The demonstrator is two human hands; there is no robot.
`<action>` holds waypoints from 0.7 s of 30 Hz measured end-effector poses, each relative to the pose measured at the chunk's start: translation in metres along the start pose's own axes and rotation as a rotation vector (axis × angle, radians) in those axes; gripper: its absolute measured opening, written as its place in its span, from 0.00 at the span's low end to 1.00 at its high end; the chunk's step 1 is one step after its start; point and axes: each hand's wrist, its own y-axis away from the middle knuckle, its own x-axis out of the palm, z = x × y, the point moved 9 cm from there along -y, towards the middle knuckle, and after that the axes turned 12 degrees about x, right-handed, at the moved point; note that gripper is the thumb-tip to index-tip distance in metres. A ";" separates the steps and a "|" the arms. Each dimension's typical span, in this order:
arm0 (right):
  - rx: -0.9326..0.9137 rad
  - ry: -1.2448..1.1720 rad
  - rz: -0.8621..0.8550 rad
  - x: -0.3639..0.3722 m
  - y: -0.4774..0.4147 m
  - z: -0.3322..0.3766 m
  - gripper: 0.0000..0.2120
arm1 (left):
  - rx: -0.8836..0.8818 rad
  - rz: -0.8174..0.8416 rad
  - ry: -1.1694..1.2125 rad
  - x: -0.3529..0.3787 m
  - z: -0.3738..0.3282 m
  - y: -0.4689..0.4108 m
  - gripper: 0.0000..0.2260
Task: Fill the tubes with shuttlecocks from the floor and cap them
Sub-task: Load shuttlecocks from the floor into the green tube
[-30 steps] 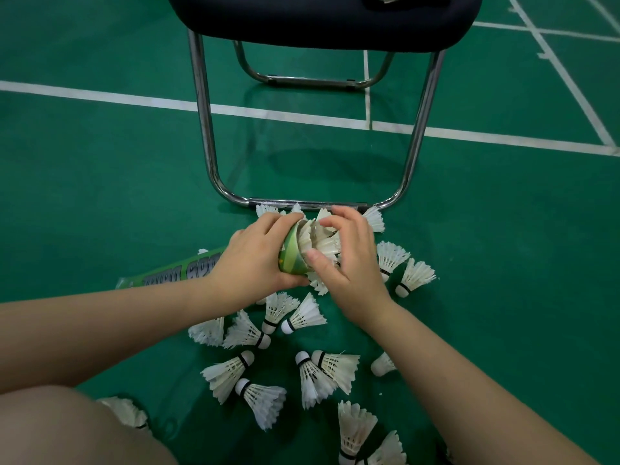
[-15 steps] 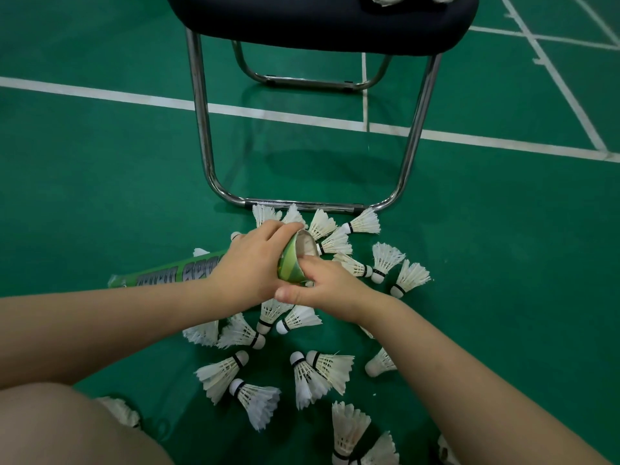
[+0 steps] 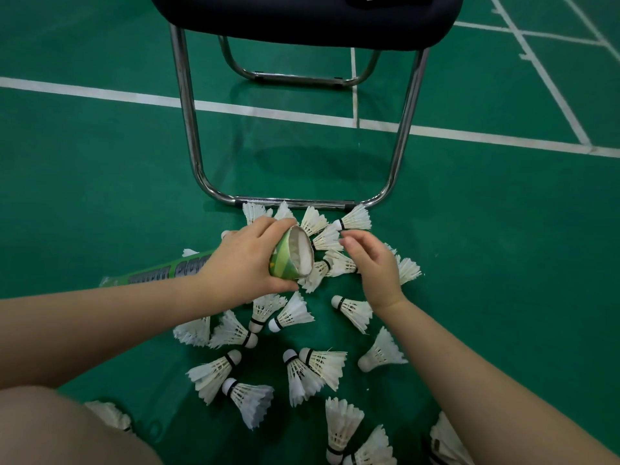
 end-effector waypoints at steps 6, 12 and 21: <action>0.261 0.450 -0.023 -0.036 -0.003 -0.102 0.31 | 0.028 0.013 -0.012 0.007 -0.006 0.000 0.42; 0.313 0.836 0.104 -0.025 -0.001 -0.150 0.39 | 0.005 -0.018 -0.007 0.006 -0.004 -0.004 0.42; 0.214 0.453 -0.038 -0.030 -0.001 -0.108 0.25 | 0.013 -0.003 -0.011 0.012 -0.003 -0.006 0.42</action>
